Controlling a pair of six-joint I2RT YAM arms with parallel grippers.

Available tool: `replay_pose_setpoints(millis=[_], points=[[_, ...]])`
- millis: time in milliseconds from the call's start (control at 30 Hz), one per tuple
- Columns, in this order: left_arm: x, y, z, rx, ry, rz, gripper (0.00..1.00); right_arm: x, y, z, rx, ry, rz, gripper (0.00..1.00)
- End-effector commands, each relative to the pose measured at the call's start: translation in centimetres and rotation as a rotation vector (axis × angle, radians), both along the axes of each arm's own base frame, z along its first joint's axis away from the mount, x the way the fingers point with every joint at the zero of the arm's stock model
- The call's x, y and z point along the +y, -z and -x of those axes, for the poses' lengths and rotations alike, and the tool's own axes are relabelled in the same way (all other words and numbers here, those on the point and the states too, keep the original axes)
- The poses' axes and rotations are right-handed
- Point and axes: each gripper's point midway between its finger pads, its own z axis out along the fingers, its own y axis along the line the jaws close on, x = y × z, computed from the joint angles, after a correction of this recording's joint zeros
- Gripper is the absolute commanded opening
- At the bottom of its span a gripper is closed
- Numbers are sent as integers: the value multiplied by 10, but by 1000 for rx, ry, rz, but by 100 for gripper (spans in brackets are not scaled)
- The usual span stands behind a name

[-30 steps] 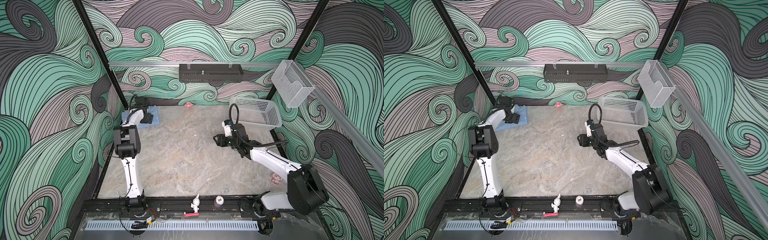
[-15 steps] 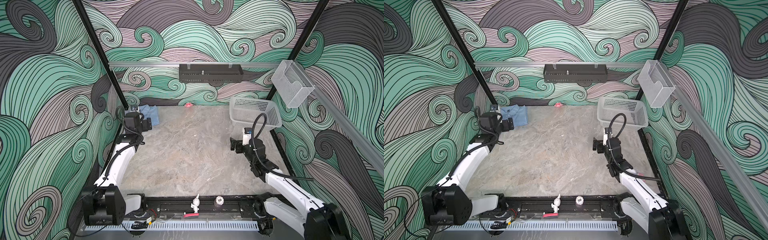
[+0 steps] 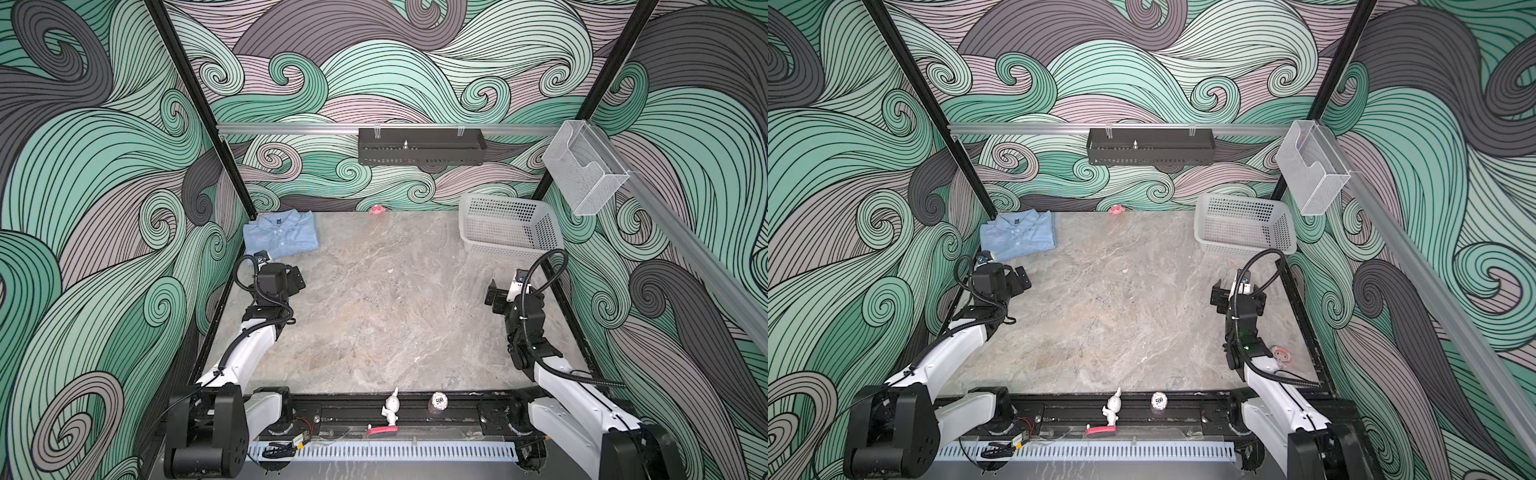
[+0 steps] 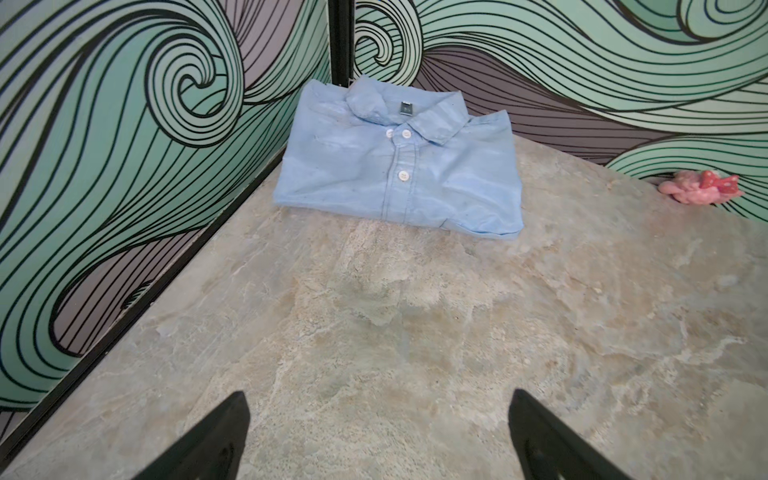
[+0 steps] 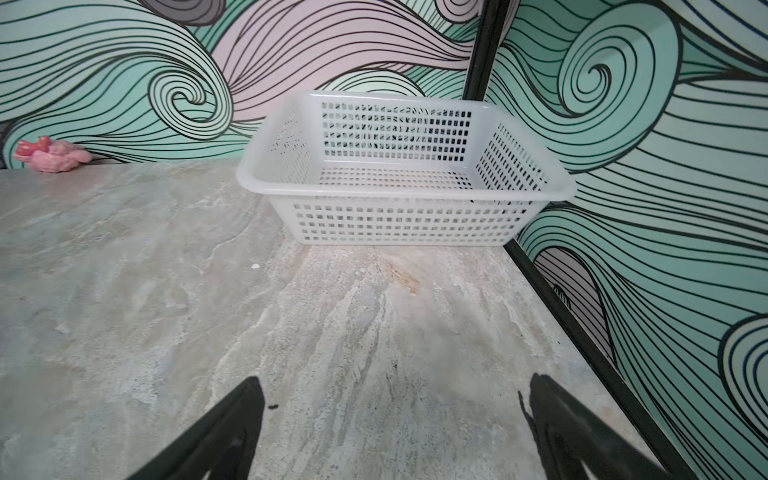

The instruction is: Fold and stack the long sleeve shirts

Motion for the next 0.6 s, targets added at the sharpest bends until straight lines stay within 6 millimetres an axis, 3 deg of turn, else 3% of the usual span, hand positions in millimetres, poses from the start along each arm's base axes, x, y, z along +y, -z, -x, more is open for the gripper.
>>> replay_pose_setpoints(millis=[0,200,433,567], points=[[10,-18,-1,-90,-70,-15,97,-4,-7,-5,-64,9,-28,99],[29,-5,8,-53,-167,-97,97,-2,7,-28,-62,-23,-36,99],[33,10,9,-60,-171,-140,97,-2,23,-52,-60,-25,-47,99],[36,28,6,-33,-173,-153,97,2,43,-61,-34,-57,-49,99]])
